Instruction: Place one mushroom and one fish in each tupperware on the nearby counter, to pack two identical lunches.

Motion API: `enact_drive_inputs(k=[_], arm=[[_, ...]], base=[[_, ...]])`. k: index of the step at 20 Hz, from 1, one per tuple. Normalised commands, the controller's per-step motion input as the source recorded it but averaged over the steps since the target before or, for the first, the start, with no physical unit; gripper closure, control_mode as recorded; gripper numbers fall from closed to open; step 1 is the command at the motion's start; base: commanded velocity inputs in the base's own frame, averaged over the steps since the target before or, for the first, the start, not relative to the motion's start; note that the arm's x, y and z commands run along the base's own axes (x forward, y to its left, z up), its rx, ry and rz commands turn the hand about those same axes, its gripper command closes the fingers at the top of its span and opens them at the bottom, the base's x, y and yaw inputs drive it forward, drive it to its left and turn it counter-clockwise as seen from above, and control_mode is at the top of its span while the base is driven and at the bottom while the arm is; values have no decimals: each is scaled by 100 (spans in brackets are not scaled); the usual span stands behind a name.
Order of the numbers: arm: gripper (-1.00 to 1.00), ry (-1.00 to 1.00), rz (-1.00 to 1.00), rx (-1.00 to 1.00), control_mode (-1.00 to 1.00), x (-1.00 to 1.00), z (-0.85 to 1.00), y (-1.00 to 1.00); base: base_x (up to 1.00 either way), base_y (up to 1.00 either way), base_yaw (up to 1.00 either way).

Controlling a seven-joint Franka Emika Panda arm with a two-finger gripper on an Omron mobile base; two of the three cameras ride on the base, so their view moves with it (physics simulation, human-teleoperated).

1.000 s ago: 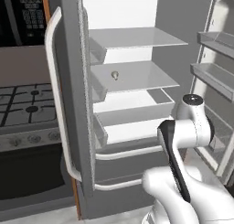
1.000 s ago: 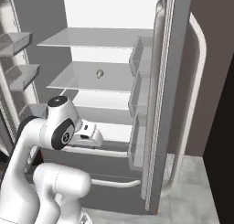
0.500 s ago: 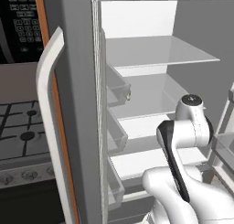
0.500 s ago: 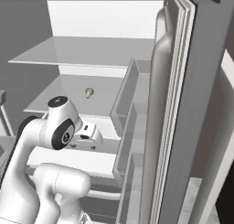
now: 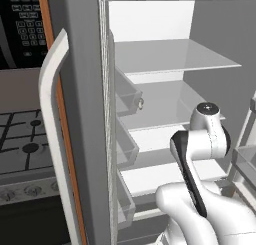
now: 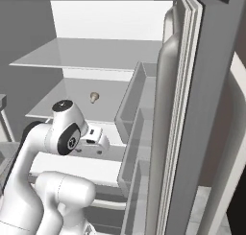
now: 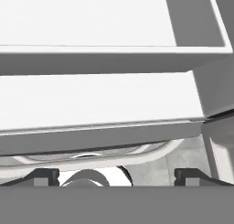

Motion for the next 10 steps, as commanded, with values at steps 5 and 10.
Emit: enact_drive_inputs(k=[5,10], arm=[[-100,-1,0,0,-100,37,0,6],[-100,-5,0,0,-100,29,2,22]], base=[[0,0,0],[0,0,0]])
